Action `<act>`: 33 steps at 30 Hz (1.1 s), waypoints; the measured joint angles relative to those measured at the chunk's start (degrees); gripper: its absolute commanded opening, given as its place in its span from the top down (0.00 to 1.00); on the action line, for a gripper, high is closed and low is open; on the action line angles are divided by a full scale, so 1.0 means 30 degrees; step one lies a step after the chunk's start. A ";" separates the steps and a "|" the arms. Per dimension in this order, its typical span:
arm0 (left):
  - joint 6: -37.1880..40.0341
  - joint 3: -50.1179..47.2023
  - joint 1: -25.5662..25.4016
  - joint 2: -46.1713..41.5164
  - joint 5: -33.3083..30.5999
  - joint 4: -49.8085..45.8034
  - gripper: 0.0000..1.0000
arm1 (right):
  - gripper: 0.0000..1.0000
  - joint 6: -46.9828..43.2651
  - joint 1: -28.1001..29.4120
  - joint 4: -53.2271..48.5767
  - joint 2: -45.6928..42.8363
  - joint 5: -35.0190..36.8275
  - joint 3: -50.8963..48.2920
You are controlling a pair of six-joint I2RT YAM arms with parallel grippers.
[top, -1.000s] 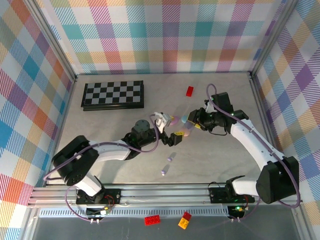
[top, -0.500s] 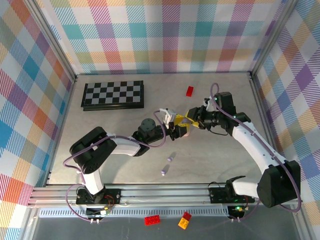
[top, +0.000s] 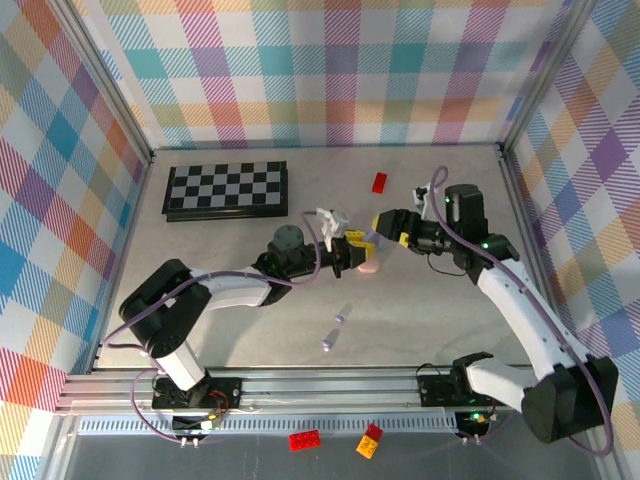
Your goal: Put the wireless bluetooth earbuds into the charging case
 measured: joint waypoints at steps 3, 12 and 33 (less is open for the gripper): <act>-0.2433 0.1013 0.1275 -0.0699 0.2011 -0.0576 0.86 | 0.23 -0.2084 -0.0036 0.0816 -0.1341 -0.0969 -0.0131; -0.7504 0.1406 0.2579 -0.1800 0.6535 0.0138 0.90 | 0.27 -0.3555 -0.0379 0.1770 -0.0270 -0.5217 0.0138; -1.3136 0.1537 0.2368 -0.0459 0.9012 0.5297 0.84 | 0.84 -0.1450 -0.0393 0.5056 0.1355 -1.0054 0.0189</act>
